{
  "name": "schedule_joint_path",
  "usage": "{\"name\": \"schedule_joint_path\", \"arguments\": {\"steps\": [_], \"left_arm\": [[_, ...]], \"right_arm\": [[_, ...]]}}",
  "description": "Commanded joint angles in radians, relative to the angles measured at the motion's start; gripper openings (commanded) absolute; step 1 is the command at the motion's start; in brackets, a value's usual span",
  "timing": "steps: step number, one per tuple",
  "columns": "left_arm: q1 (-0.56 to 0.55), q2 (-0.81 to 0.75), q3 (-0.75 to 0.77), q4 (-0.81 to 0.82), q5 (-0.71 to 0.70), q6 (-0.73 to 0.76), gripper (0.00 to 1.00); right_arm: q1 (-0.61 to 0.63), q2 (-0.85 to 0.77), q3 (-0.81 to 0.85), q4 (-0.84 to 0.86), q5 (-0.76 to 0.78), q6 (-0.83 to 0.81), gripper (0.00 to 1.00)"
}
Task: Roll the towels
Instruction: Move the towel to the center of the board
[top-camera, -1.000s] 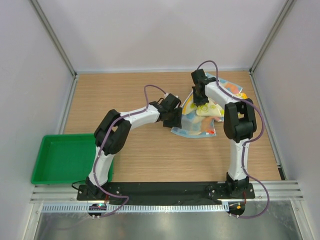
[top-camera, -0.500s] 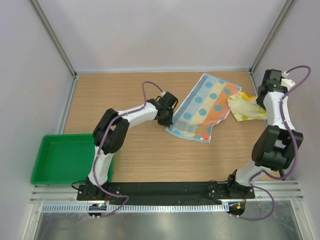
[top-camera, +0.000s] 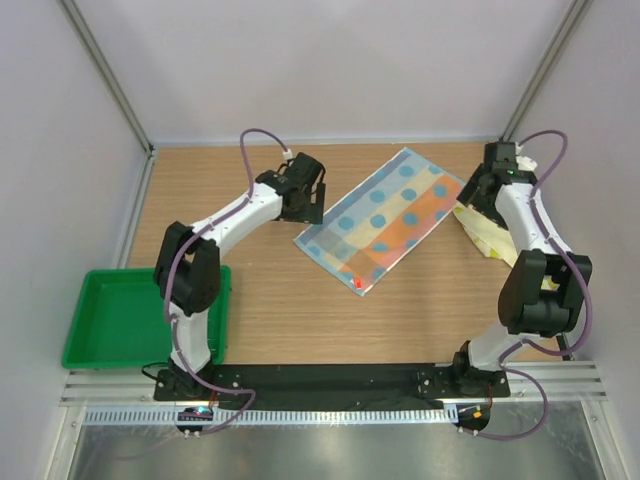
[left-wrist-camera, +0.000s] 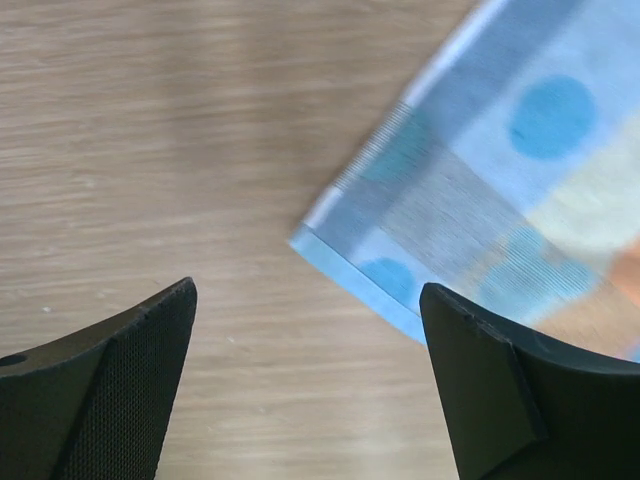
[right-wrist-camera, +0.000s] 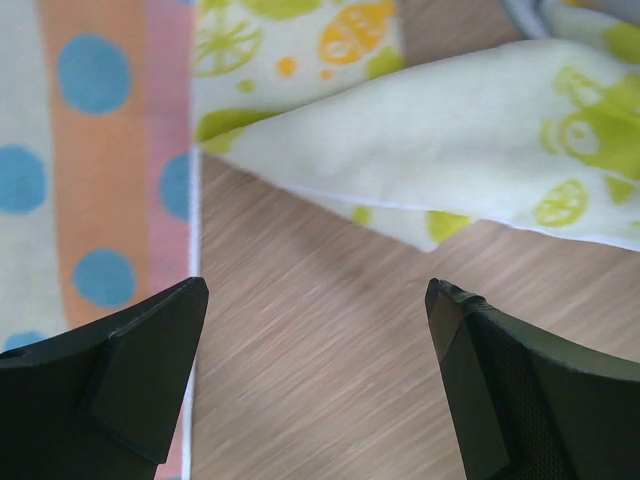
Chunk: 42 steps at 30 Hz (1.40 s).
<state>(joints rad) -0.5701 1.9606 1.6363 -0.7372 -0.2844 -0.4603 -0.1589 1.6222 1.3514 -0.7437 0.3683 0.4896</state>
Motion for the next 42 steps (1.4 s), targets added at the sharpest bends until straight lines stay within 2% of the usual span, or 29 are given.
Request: {"name": "schedule_joint_path", "arguments": {"steps": [1,4,7,10,11,14,16,19,23,26,33,38,42], "left_arm": [[-0.102,-0.092,-0.009,-0.042,0.025,-0.035,0.93],[-0.165,-0.117,-0.059,0.018,0.158,-0.112,0.93],[-0.223,-0.109,-0.113,0.111,0.227,-0.190,0.93],[-0.260,-0.059,-0.105,0.178,0.283,-0.219,0.92],[-0.263,-0.046,-0.101,0.202,0.360,-0.239,0.91],[-0.267,0.017,-0.083,0.260,0.436,-0.270,0.88],[-0.269,0.056,-0.052,0.268,0.462,-0.294,0.88],[-0.267,0.090,-0.026,0.269,0.455,-0.305,0.88],[-0.257,0.153,-0.015,0.240,0.433,-0.299,0.87],[-0.246,0.150,-0.073,0.242,0.444,-0.281,0.85],[-0.200,0.044,-0.245,0.219,0.376,-0.222,0.85],[-0.160,-0.078,-0.326,0.122,0.297,-0.175,0.86],[-0.131,-0.152,-0.334,0.021,0.115,-0.129,0.88]], "right_arm": [[0.093,-0.036,-0.011,0.073,-0.113,-0.045,0.98],[0.113,0.016,-0.018,0.104,-0.172,-0.036,0.99],[0.113,0.074,-0.017,0.142,-0.235,-0.034,0.98],[0.104,0.139,0.009,0.168,-0.262,-0.043,0.95],[0.098,0.160,0.017,0.175,-0.273,-0.043,0.94],[0.058,0.229,0.045,0.187,-0.308,-0.040,0.91],[0.027,0.270,0.055,0.196,-0.356,-0.033,0.85],[-0.039,0.301,0.049,0.224,-0.425,-0.014,0.78],[-0.093,0.323,0.051,0.254,-0.451,0.004,0.76],[-0.114,0.350,0.086,0.228,-0.439,0.018,0.76],[-0.172,0.429,0.172,0.204,-0.413,0.047,0.76],[-0.192,0.447,0.261,0.181,-0.463,0.046,0.75],[-0.151,0.383,0.246,0.194,-0.540,0.018,0.76]]}}
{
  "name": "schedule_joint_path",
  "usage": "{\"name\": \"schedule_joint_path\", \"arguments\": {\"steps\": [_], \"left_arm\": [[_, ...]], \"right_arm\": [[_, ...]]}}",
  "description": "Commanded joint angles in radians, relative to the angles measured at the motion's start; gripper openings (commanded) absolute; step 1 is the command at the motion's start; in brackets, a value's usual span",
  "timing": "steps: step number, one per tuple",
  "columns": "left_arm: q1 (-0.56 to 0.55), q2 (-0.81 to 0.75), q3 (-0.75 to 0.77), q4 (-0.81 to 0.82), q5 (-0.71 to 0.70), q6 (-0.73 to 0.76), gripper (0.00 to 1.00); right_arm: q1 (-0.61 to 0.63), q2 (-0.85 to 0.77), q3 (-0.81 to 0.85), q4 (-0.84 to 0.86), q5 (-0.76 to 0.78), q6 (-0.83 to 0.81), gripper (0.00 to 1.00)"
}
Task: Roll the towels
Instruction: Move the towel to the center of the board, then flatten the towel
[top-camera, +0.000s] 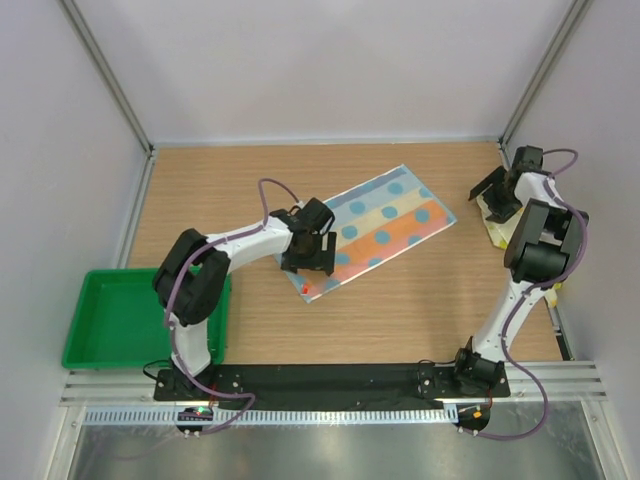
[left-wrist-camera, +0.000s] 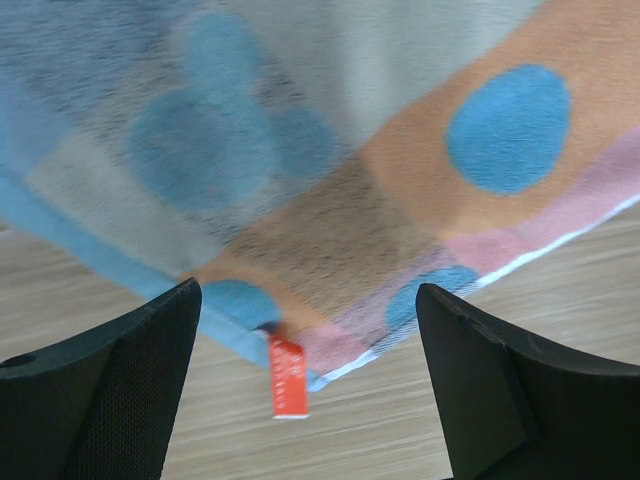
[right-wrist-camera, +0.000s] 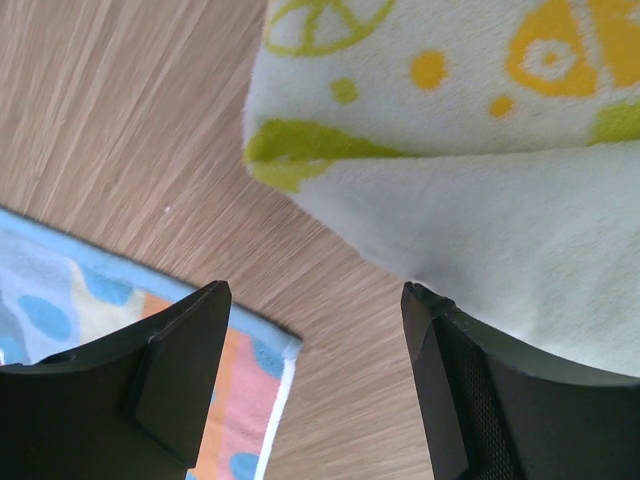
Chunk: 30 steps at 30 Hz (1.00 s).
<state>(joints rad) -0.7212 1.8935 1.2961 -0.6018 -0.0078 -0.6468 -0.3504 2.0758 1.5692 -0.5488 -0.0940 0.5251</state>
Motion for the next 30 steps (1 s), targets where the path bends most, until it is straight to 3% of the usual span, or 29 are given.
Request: {"name": "schedule_joint_path", "arguments": {"steps": [1,4,7,11,13,16,17,20,24,30], "left_arm": [[0.028,-0.094,0.014,-0.137,-0.203,0.062,0.89],[0.048,-0.108,0.064,-0.229,-0.316,0.085,0.91],[0.048,-0.128,0.123,-0.305,-0.397,0.095,1.00],[0.046,-0.255,0.143,-0.346,-0.481,0.072,1.00],[0.045,-0.393,0.096,-0.256,-0.494,0.072,1.00],[0.049,-0.612,-0.156,0.073,-0.535,0.040,1.00],[0.057,-0.661,-0.299,0.121,-0.560,-0.053,1.00],[0.111,-0.774,-0.392,0.247,-0.349,-0.057,1.00],[0.109,-0.706,-0.360,0.159,-0.301,-0.065,1.00],[0.109,-0.530,-0.311,0.215,-0.181,-0.086,1.00]], "right_arm": [[0.054,-0.103,0.012,0.003,-0.099,-0.028,0.77],[0.111,-0.149,0.003,-0.039,-0.108,-0.057,0.79],[0.155,-0.195,-0.046,-0.053,-0.119,-0.063,0.79],[0.205,-0.272,-0.078,-0.092,-0.034,-0.109,0.79],[0.253,-0.304,-0.097,-0.082,-0.029,-0.146,0.78],[0.377,-0.371,-0.100,-0.060,0.040,-0.203,0.85],[0.404,-0.388,-0.110,-0.039,0.112,-0.217,0.87],[0.435,-0.424,-0.149,0.030,0.128,-0.228,0.92],[0.413,-0.349,-0.054,-0.042,0.183,-0.194,0.96],[0.407,-0.152,0.098,-0.120,-0.096,-0.201,0.91]]}}
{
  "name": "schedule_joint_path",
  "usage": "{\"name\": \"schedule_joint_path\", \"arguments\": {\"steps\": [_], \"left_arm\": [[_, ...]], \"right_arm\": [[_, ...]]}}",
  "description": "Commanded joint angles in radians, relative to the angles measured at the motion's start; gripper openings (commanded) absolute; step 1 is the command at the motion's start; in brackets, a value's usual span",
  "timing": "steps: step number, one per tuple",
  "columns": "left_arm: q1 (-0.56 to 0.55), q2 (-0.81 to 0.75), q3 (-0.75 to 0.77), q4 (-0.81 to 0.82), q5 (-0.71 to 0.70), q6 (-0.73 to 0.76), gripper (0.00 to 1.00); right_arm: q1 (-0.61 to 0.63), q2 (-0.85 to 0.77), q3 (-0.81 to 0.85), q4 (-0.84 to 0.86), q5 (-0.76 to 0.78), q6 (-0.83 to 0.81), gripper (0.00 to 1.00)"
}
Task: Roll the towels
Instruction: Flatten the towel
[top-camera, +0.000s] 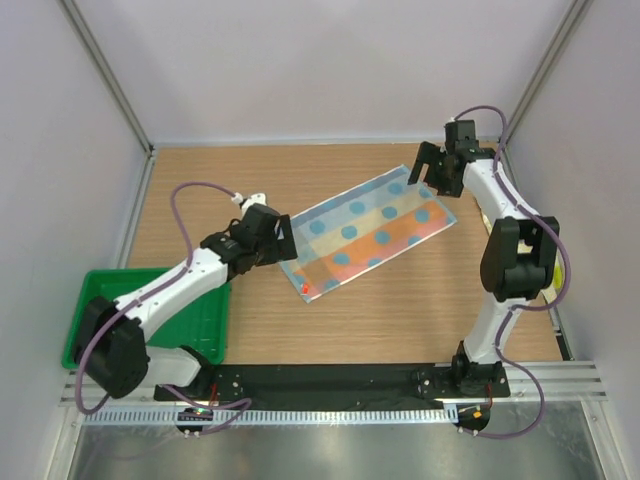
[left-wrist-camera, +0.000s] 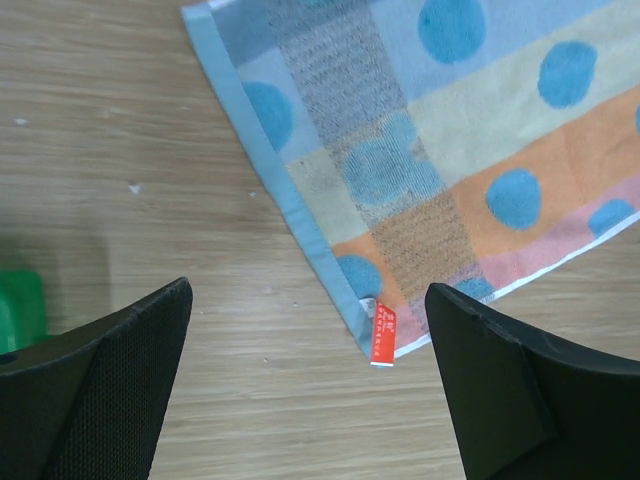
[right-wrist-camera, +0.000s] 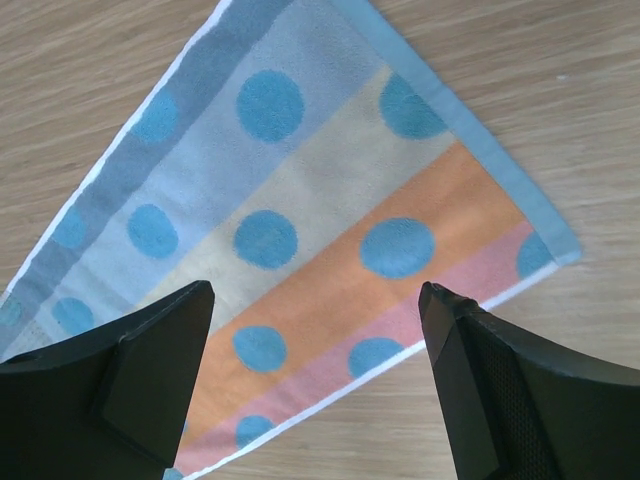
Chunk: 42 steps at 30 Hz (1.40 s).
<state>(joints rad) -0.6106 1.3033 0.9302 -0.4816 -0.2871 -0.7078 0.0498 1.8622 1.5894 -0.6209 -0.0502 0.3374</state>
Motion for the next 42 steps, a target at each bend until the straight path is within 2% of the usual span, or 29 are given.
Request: {"name": "schedule_joint_path", "arguments": {"steps": [1,4,6,13,16,20,24,29,32,34,37,38,42], "left_arm": [[-0.002,0.089,0.082,0.104,0.136,-0.027,1.00],[0.000,0.223,0.171,0.100,0.172,-0.035,0.98],[0.000,0.322,0.225,0.077,0.190,-0.032,0.92],[0.026,0.497,0.343,0.051,0.210,-0.035,0.90],[0.060,0.577,0.375,0.052,0.250,-0.012,0.90],[0.162,0.681,0.456,0.023,0.314,0.039,0.90],[0.225,0.767,0.550,-0.006,0.348,0.068,0.88],[0.259,0.876,0.782,-0.121,0.321,0.123,0.88],[0.272,0.918,0.873,-0.202,0.313,0.136,0.86],[0.275,0.895,0.877,-0.210,0.312,0.137,0.85],[0.275,0.825,0.865,-0.233,0.293,0.142,0.85],[0.275,0.803,0.851,-0.238,0.249,0.148,0.86],[0.275,0.688,0.817,-0.295,0.195,0.162,0.85]], "right_arm": [[0.008,0.083,0.089,-0.057,-0.189,-0.015,0.91],[0.009,0.166,0.121,-0.071,-0.250,-0.012,0.88],[0.009,0.207,0.115,-0.060,-0.260,0.003,0.87],[0.016,0.238,0.023,-0.042,-0.237,0.031,0.83],[0.042,0.206,-0.077,-0.014,-0.205,0.060,0.82],[0.111,0.143,-0.202,0.003,-0.154,0.106,0.82],[0.208,0.065,-0.351,0.039,-0.148,0.192,0.83],[0.288,-0.018,-0.451,0.081,-0.175,0.285,0.83],[0.292,-0.037,-0.412,0.076,-0.131,0.276,0.84],[0.291,-0.029,-0.355,0.000,-0.061,0.229,0.86],[0.279,-0.003,-0.234,-0.089,0.039,0.177,0.88],[0.275,0.005,-0.177,-0.111,0.105,0.164,0.89],[0.243,0.037,-0.079,-0.204,0.180,0.134,0.90]]}}
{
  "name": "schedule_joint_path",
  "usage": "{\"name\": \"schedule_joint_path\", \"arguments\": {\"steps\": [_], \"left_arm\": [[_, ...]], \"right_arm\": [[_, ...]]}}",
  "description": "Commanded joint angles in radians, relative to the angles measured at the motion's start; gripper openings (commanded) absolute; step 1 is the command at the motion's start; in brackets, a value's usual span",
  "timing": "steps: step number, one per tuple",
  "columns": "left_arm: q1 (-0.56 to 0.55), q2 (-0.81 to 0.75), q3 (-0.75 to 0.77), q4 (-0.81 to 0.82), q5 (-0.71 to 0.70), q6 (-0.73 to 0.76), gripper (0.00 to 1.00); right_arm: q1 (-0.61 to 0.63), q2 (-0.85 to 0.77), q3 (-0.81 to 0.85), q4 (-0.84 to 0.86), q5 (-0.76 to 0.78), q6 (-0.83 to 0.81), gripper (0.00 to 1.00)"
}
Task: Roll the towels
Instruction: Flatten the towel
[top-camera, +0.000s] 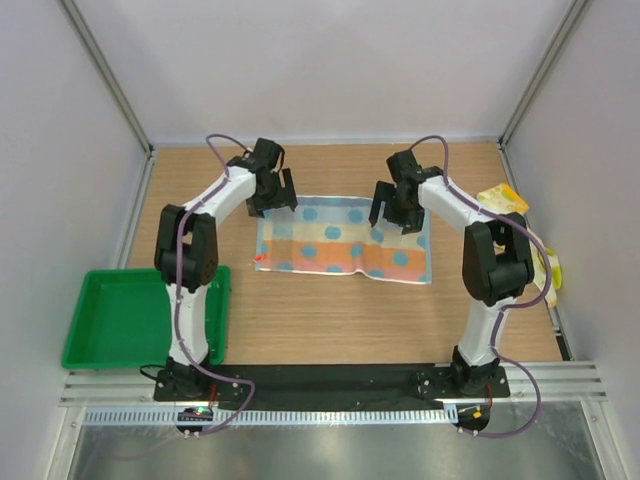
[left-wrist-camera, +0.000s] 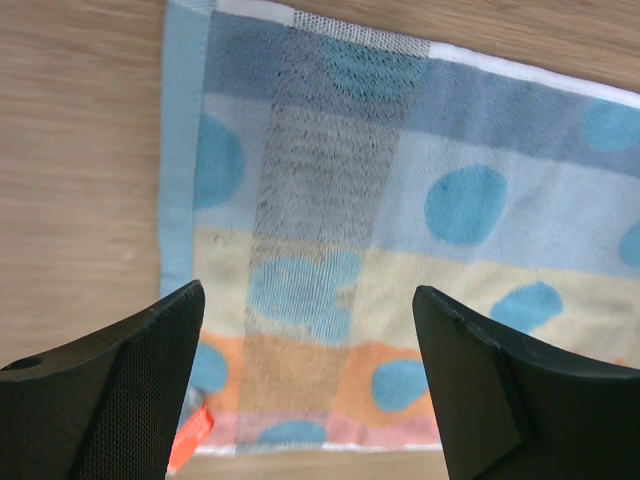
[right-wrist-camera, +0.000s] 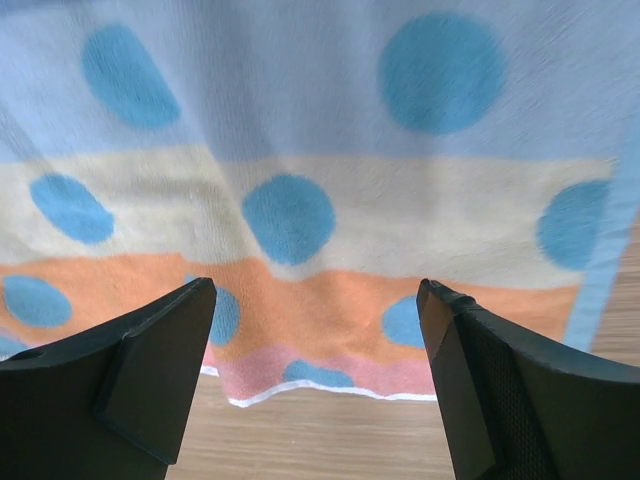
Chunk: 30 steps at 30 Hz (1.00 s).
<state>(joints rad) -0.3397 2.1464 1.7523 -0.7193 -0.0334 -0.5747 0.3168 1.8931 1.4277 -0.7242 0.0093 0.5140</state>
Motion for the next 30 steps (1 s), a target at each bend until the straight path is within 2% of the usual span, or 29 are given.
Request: {"name": "schedule_joint_path", "arguments": {"steps": [1,4,7,11,14,20,21,22,30], "left_arm": [[0.004,-0.202,-0.019,-0.071,-0.059,0.029,0.86],[0.001,-0.329,-0.126,-0.071,-0.042,0.001,0.84],[-0.004,-0.448,-0.296,-0.040,-0.013,-0.050,0.84],[-0.015,-0.543,-0.476,-0.013,0.055,-0.128,0.75],[-0.036,-0.586,-0.582,0.026,0.055,-0.168,0.70],[-0.056,-0.559,-0.631,0.026,-0.017,-0.226,0.59],[-0.056,-0.537,-0.629,0.018,-0.032,-0.234,0.59],[-0.056,-0.495,-0.611,-0.018,-0.095,-0.246,0.63],[-0.056,-0.435,-0.605,-0.025,-0.163,-0.249,0.66]], "right_arm": [[-0.028,0.001,0.091,-0.104,0.126,-0.051,0.90],[-0.030,-0.040,0.097,-0.116,0.132,-0.074,0.90],[-0.030,-0.138,-0.008,-0.086,0.113,-0.069,0.91],[-0.031,-0.273,-0.146,-0.035,0.093,-0.055,0.91],[-0.033,-0.365,-0.229,-0.029,0.100,-0.043,0.91],[-0.033,-0.474,-0.302,-0.047,0.104,-0.020,0.92],[-0.035,-0.477,-0.303,-0.053,0.116,-0.017,0.93],[-0.045,-0.471,-0.309,-0.079,0.165,-0.020,0.94],[-0.149,-0.476,-0.320,-0.078,0.113,-0.040,0.94]]}}
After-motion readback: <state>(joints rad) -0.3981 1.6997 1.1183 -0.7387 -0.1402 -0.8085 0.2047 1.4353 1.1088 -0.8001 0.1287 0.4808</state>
